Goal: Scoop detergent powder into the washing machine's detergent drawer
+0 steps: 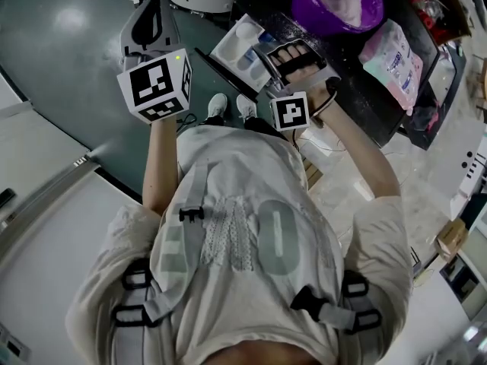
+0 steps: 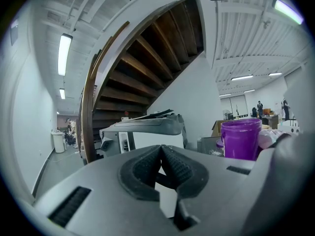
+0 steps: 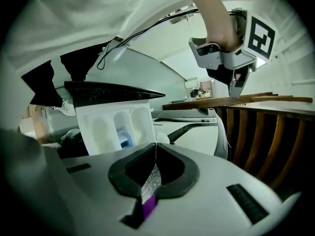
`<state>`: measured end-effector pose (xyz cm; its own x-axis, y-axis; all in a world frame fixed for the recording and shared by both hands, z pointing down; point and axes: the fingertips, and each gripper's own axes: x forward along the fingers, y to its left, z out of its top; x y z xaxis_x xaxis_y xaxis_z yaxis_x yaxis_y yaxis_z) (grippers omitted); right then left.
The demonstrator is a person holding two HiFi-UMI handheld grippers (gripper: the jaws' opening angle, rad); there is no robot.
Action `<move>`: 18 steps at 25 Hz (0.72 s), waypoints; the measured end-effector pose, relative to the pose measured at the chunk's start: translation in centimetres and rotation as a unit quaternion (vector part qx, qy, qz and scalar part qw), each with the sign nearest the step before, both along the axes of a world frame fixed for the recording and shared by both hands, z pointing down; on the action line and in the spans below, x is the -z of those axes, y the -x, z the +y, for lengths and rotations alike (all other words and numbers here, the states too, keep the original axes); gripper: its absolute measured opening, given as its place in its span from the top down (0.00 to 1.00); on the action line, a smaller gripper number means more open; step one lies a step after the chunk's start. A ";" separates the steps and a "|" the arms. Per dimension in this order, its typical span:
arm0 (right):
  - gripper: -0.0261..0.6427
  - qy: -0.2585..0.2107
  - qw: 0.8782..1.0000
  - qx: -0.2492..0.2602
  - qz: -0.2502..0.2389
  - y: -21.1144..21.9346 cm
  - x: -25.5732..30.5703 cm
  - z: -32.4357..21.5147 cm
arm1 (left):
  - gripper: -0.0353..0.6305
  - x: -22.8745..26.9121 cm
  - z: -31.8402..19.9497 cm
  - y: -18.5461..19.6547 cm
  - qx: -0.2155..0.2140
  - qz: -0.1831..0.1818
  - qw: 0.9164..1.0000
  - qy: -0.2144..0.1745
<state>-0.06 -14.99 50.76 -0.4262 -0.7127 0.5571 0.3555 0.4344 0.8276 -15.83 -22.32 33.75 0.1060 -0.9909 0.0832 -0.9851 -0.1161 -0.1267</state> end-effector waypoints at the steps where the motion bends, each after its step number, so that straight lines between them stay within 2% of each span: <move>1: 0.94 -0.003 1.000 0.003 0.003 0.0 0.0 -0.1 | 0.91 0.0 0.0 0.1 0.001 0.000 1.000 0.000; 18: 0.94 -0.007 0.998 0.041 0.039 -0.1 -0.9 0.2 | 0.92 -0.3 -0.4 -0.1 -0.001 0.004 1.000 0.005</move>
<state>0.01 -14.79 51.63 -0.4393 -0.6849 0.5813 0.4539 0.3892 0.8016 -15.73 -22.73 34.10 0.1088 -0.9897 0.0926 -0.9859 -0.1193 -0.1173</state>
